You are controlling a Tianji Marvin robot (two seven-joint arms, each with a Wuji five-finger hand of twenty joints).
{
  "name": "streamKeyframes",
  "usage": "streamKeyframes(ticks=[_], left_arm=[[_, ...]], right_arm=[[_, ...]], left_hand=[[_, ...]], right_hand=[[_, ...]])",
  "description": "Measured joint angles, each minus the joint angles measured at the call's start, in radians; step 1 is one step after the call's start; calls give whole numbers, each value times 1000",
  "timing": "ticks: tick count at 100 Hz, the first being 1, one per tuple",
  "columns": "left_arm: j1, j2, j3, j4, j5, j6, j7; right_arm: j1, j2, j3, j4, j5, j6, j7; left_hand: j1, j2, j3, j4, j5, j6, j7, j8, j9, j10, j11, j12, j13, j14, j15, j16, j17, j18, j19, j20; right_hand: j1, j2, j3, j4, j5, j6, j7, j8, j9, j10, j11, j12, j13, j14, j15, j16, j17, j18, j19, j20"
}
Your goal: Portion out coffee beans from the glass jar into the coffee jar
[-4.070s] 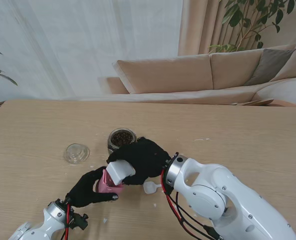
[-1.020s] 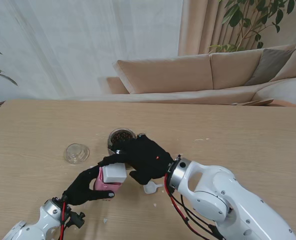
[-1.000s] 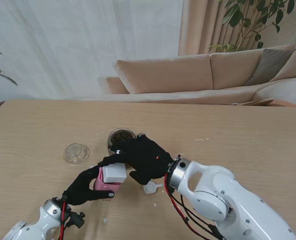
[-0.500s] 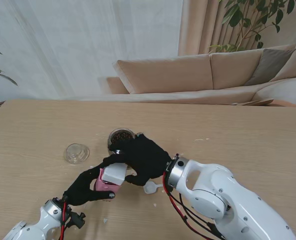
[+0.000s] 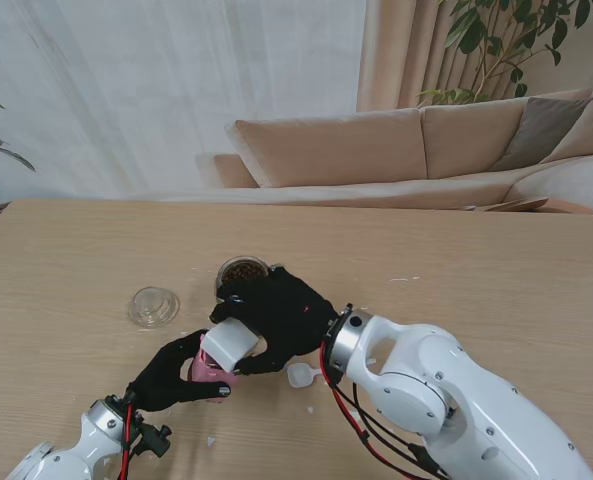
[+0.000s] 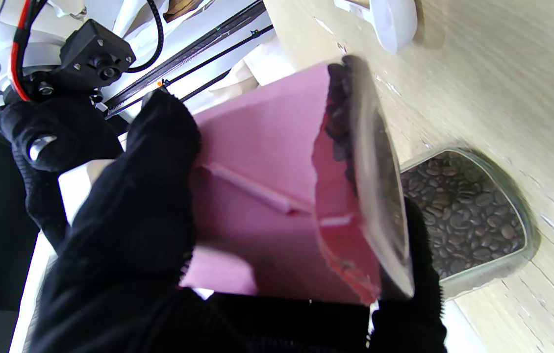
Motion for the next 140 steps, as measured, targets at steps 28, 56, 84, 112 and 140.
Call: streamKeyframes(ticks=[28,56,84,112,140], left_arm=[[-1,0,-1,1,-1,0,2],[-3,-1,0,2,0,4,7],[-3,-1,0,2,0,0,4],[-2,-2,1,6,33,-12,27],[-2,-2,1,6,26,-14,24]], right_arm=[[0,-1,9,0,13,5,24],[-19,7,33,-26,6,-35,60],[8,4,-7,19,26,-23,6],[45,-5,-58,38,82,92,3],[58,-13,-80,44,105,158,11]], left_hand=[[0,0,0,0,0,0,0,0,0,0,0,0,0,0,0,0,2,0,0,0],[0,0,0,0,0,0,0,0,0,0,0,0,0,0,0,0,2,0,0,0],[0,0,0,0,0,0,0,0,0,0,0,0,0,0,0,0,2,0,0,0],[0,0,0,0,0,0,0,0,0,0,0,0,0,0,0,0,3,0,0,0],[0,0,0,0,0,0,0,0,0,0,0,0,0,0,0,0,3,0,0,0]], right_hand=[[-27,18,-38,-4,-104,18,-218,-120,-1,13,-48,-16,-34,0,-3,5,-15,0,0,0],[102,-13,53,46,-198,-27,-250,-131,1,-38,-100,-69,-41,0,-40,5,-24,0,-6,0],[101,-21,76,31,-16,-15,-135,-105,233,-43,-8,13,36,-23,30,20,17,0,12,1],[21,-33,39,19,117,18,141,43,409,-18,240,223,126,-26,192,103,74,0,105,27],[-116,87,-49,11,119,29,212,56,396,-5,223,235,150,-24,216,125,86,0,137,34]])
